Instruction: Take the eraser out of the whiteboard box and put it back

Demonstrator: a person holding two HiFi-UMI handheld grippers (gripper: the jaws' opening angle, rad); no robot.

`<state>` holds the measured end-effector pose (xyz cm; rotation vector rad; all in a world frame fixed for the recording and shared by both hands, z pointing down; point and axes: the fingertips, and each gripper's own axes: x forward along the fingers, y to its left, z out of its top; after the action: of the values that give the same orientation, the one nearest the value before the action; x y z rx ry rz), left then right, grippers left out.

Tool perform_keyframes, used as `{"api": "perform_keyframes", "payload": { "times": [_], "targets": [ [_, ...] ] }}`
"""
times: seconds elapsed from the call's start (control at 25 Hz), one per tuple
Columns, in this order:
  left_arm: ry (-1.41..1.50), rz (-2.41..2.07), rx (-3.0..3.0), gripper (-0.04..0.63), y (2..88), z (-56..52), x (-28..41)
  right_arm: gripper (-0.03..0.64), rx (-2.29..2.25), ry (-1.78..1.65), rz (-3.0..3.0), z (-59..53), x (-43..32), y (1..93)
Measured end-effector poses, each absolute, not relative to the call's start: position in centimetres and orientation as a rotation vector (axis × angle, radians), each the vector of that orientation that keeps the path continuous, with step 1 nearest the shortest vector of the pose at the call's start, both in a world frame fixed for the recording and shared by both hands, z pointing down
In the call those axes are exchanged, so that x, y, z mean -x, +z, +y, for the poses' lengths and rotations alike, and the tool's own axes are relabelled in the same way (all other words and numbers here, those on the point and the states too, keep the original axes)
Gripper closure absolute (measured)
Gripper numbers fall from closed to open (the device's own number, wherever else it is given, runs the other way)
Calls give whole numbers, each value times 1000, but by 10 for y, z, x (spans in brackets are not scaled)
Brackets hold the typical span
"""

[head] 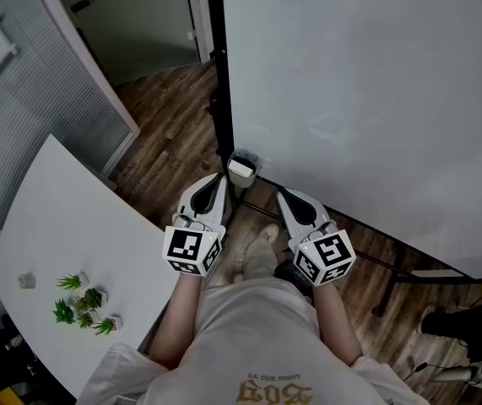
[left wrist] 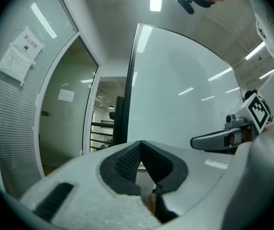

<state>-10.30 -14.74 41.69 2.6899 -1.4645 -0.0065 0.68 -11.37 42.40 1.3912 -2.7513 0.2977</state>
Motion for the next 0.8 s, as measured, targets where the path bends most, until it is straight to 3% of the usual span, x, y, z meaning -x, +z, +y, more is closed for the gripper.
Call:
{"api": "perform_keyframes", "payload": {
  "times": [0.8],
  "targets": [
    [25, -1477, -2666, 597, 423, -149, 109, 606, -1391, 298, -2708, -112, -8, 429]
  ]
}}
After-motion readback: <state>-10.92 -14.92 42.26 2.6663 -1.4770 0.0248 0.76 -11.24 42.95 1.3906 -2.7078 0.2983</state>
